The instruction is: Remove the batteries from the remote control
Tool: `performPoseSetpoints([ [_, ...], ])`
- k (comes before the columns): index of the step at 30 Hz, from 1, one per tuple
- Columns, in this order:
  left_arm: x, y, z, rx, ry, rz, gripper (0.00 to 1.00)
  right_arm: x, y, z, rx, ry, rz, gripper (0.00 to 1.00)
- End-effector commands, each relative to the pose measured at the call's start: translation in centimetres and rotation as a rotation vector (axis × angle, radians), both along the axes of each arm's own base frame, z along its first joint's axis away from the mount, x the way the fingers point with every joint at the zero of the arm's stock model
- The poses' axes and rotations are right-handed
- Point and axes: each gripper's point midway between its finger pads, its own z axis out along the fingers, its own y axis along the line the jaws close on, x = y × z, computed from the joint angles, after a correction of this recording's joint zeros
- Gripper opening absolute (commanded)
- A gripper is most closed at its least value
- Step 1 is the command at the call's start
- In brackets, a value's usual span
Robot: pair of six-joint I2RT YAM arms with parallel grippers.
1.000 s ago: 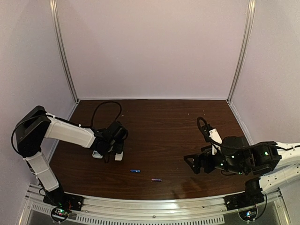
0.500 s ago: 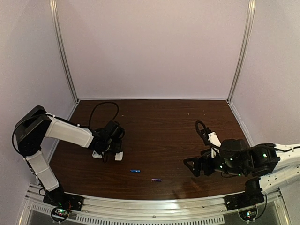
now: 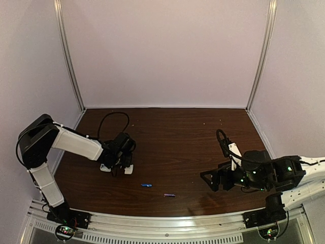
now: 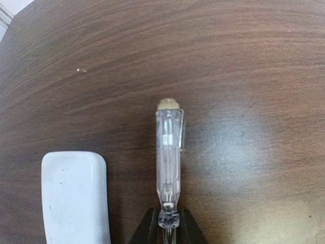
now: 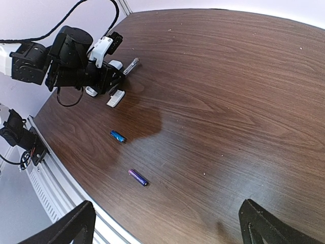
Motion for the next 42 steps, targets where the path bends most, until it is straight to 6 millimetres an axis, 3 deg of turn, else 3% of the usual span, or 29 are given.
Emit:
performPoseSetpoints([
  [1,0.9,-0.4,0.1,-0.019,-0.023,0.008,0.20,0.0,-0.4,-0.5,-0.003,0.011,-0.009,1.00],
  [7,1.0,-0.5,0.2,-0.024,-0.022,0.007,0.24,0.0,-0.3,-0.5,-0.003,0.009,-0.008,1.00],
  [11,1.0,-0.9,0.8,-0.041,-0.032,-0.021,0.35,0.0,-0.3,-0.5,-0.005,0.006,-0.004,1.00],
  [24,0.6,0.7,8.7,-0.051,-0.192,-0.053,0.70,0.1,0.5,0.4,-0.003,-0.043,0.037,1.00],
  [26,0.5,1.1,10.1,-0.051,-0.221,-0.051,0.87,0.3,0.3,0.8,-0.011,-0.059,0.025,1.00],
  [28,0.4,1.5,11.2,-0.044,-0.247,-0.048,0.97,0.8,-0.3,1.4,-0.023,-0.080,-0.005,1.00],
  [35,1.0,2.5,15.7,-0.004,-0.323,-0.042,0.98,3.2,-3.8,4.1,-0.061,-0.193,-0.197,1.00],
  [42,2.1,3.8,20.3,0.083,-0.427,-0.027,0.98,4.7,-4.2,7.3,-0.084,-0.385,-0.235,1.00],
])
